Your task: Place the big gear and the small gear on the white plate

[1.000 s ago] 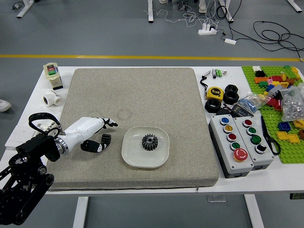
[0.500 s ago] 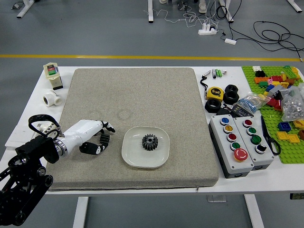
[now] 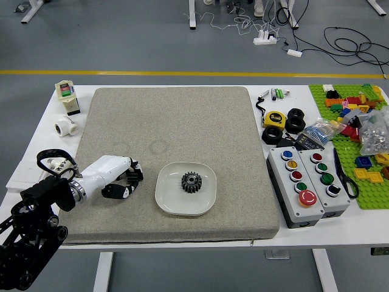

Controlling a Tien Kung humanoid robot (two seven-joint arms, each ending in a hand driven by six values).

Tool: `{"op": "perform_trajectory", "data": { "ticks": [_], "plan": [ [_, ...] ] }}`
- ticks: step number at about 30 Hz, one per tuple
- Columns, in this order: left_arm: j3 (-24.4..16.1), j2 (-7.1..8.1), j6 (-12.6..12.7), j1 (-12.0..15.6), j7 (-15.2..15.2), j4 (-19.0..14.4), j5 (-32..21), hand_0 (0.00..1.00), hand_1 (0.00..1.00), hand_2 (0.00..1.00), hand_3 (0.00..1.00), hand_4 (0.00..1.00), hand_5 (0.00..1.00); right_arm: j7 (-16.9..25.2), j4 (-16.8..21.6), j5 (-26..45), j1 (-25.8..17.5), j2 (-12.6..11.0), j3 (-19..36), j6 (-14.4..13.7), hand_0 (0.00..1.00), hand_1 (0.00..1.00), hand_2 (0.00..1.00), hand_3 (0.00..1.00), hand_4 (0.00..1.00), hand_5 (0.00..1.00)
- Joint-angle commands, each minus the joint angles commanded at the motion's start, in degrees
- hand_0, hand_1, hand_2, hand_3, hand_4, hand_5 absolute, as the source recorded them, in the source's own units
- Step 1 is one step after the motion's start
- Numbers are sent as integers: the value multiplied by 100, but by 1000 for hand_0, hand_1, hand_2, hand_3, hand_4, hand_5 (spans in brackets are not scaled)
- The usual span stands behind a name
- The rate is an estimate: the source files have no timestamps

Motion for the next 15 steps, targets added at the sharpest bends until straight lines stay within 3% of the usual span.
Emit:
{"op": "perform_trajectory", "data": {
  "ticks": [15],
  "plan": [
    [-93, 32, 227, -47, 30, -613, 0, 274, 255, 309, 412, 175, 2, 4, 0, 22, -24, -5, -29, 0, 601, 608, 696, 556, 752, 669]
  ]
}}
